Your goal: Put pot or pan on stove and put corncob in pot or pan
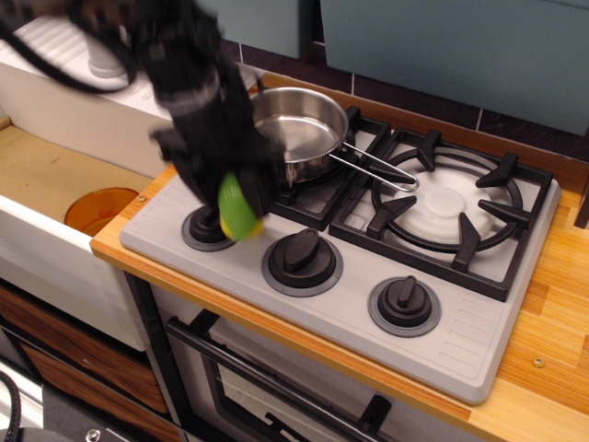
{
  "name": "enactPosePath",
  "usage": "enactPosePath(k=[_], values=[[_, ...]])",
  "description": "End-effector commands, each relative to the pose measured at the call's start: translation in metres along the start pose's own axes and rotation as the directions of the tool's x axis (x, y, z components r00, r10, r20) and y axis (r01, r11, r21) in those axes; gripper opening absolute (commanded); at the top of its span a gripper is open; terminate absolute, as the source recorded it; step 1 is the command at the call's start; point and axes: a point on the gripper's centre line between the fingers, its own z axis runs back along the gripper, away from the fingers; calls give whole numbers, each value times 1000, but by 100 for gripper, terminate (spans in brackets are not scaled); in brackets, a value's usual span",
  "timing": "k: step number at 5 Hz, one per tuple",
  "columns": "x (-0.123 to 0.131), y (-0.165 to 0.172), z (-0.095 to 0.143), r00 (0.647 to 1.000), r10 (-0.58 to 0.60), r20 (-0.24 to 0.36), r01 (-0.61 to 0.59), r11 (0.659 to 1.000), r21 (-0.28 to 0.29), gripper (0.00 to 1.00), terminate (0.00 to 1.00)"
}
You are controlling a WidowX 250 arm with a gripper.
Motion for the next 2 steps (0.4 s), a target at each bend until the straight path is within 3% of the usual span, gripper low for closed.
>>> enactPosePath(k=[1,2], values=[[37,1,56,1000,-20,-9,20,999,48,0,0],[53,-1,56,999,-49,12,49,999,22,0,0]])
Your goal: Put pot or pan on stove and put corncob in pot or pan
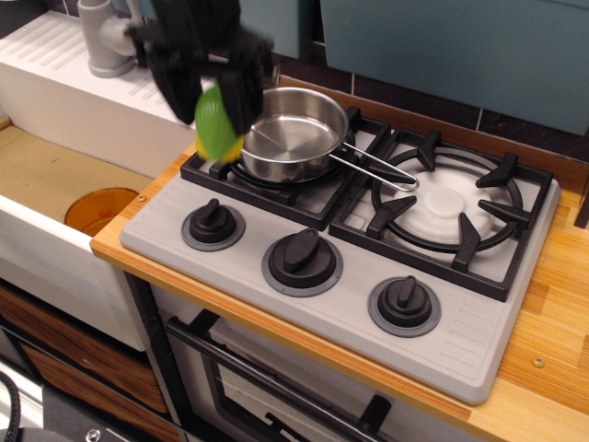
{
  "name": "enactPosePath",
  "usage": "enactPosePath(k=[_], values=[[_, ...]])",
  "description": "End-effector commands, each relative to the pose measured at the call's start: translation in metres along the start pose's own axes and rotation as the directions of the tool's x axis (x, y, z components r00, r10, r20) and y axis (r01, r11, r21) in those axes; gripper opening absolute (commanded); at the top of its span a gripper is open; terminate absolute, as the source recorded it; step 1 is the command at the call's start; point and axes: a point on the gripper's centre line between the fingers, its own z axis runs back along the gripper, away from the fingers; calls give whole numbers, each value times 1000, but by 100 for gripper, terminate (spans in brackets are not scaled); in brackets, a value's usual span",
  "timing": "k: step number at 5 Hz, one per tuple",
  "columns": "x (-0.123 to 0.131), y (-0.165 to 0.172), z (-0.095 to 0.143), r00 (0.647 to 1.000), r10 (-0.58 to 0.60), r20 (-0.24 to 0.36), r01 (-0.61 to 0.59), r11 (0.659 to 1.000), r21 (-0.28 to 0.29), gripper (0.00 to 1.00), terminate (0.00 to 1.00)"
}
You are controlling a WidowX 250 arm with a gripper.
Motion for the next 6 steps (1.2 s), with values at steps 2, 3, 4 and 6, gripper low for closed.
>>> enactPosePath(k=[2,3,4,6], values=[[43,-9,-10,996,-39,84,46,996,-81,0,0],[45,-11,-12,995,-41,88,48,995,-86,0,0],[44,-16,-10,994,-42,100,51,995,-85,0,0],[42,-15,-7,992,-52,111,62,994,-90,100,0]])
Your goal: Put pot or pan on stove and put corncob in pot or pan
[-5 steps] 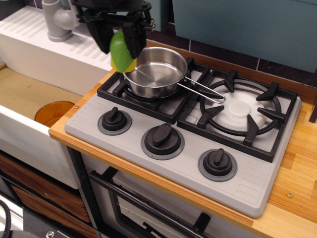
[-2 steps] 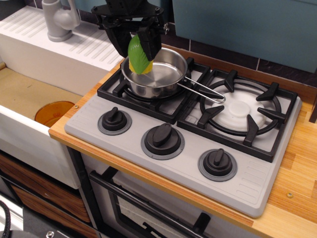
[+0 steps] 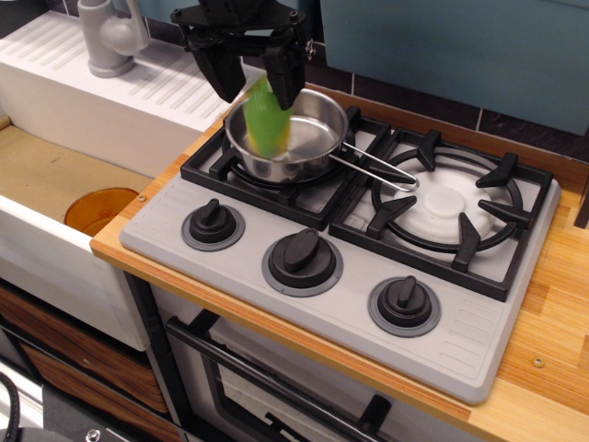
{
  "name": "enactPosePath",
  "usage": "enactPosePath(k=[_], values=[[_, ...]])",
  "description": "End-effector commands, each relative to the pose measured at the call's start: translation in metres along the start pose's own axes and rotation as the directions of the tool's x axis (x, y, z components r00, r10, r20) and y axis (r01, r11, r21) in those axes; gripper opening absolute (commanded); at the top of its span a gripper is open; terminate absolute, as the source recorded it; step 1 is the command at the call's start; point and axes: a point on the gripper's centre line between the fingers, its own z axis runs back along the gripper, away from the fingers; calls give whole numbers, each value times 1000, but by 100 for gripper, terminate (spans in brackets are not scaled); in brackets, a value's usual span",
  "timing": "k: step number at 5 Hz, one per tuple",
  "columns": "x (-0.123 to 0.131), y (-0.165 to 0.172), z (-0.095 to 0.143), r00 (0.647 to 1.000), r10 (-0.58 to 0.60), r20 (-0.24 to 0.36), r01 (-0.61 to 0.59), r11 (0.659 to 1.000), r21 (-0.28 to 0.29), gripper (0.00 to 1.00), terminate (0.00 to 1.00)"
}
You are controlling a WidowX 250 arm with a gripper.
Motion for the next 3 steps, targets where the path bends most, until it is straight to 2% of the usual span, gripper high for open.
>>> enactPosePath(k=[1,2,3], values=[[8,-3,19,998,-38,55,37,999,9,100,0],[4,-3,27,999,-38,36,37,998,43,100,0],[1,-6,35,999,-30,29,28,998,64,100,100]])
